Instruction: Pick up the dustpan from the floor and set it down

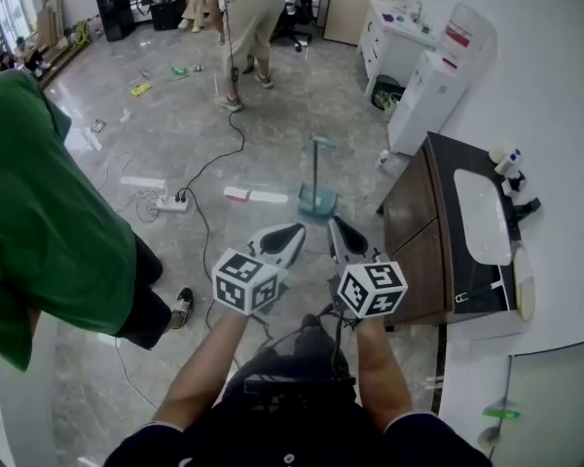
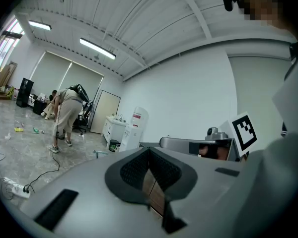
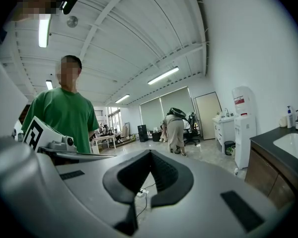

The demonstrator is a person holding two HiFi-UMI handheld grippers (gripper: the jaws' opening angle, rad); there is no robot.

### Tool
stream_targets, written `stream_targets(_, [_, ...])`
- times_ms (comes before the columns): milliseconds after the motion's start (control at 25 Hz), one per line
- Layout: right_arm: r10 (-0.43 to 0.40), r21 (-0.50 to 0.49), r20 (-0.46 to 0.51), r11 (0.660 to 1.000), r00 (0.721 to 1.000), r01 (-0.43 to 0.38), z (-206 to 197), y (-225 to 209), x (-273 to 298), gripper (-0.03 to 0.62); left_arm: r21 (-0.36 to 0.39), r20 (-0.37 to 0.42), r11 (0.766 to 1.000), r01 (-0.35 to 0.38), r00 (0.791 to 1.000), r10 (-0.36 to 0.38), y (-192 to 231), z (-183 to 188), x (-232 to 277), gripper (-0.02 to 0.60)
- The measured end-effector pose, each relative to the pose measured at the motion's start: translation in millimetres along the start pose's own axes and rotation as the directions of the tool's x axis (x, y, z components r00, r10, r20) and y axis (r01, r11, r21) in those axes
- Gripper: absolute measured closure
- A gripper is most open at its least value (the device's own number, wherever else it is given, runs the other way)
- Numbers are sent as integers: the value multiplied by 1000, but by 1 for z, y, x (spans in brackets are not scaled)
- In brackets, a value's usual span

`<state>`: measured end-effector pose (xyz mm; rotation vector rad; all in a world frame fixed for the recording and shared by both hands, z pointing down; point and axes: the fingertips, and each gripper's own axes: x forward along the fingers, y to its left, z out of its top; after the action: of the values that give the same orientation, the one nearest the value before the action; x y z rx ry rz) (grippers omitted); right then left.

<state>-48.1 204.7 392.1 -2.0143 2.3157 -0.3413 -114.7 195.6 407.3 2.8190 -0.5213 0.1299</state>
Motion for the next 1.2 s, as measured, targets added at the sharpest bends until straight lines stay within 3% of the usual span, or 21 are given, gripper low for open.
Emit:
stream_targets(200, [-26, -3, -11, 1000, 1000, 26, -3, -18, 16, 588, -13, -11, 1000, 5, 1000, -5, 16, -5, 16, 568])
stream_targets(520, [-28, 8, -6, 1000, 1000, 28, 3, -86, 72, 588, -4, -32, 1000, -9, 999, 9, 55, -1, 88, 568])
stream_targets(840, [31, -17, -51, 999, 998, -31, 8, -182, 154, 588, 2, -44, 999, -49, 998, 49, 105, 9, 200, 568])
stream_targets(1200, [121, -31, -123, 992, 985, -125, 4, -271, 243, 587, -7, -50, 990, -143, 989, 142, 161, 19, 302, 568])
